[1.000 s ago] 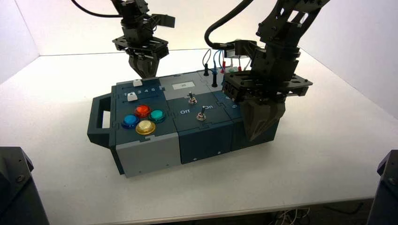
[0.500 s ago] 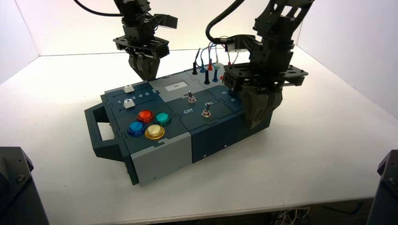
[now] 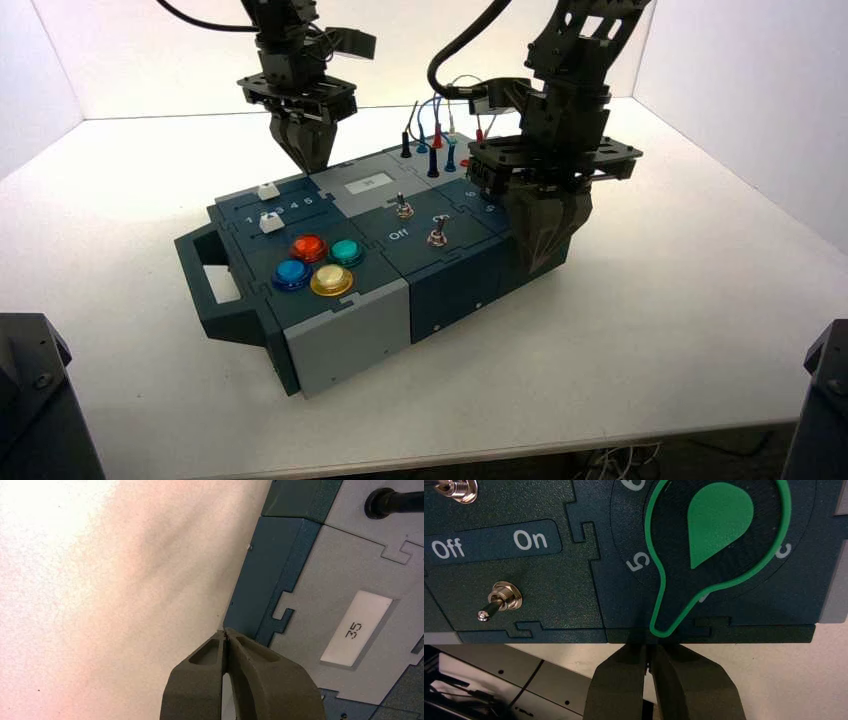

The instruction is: Rotate the box counterclockwise.

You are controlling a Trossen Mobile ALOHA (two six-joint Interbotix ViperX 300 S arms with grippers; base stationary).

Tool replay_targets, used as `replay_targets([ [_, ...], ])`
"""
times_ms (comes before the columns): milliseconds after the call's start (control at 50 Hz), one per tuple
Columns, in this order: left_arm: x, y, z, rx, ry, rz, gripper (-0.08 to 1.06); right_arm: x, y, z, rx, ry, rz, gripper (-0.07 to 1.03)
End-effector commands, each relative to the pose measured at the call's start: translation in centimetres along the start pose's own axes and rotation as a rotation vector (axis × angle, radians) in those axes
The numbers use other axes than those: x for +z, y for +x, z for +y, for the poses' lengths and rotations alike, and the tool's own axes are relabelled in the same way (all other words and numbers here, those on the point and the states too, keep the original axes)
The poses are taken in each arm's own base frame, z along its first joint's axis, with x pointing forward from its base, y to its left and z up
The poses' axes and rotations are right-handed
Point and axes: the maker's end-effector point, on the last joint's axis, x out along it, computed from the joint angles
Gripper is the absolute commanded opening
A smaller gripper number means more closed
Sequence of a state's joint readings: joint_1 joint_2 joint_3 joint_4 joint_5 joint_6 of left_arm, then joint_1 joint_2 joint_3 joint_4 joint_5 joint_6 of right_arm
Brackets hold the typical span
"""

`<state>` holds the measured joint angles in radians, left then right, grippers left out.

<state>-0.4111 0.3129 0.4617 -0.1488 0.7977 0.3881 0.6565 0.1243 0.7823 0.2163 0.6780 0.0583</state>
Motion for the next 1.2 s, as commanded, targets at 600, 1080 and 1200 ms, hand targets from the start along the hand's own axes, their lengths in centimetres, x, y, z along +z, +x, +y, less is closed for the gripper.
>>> replay_targets([
  [600, -1.6, -0.8, -3.5, -0.052, 0.046, 0.052, -0.03, 7.4, -3.1, -1.7, -0.004, 0.039, -0.149, -0.02],
  [1080, -1.9, -1.6, -4.3, -0.055, 0.054, 0.036, -0.03, 9.3, -3.5, -1.5, -0.016, 0.018, -0.152, -0.02],
  [1200, -1.8, -2.3, -3.7, -0.041, 0.040, -0.001, -0.03, 8.3, -3.7, -1.7, -0.019, 0.017, -0.149, -0.02],
])
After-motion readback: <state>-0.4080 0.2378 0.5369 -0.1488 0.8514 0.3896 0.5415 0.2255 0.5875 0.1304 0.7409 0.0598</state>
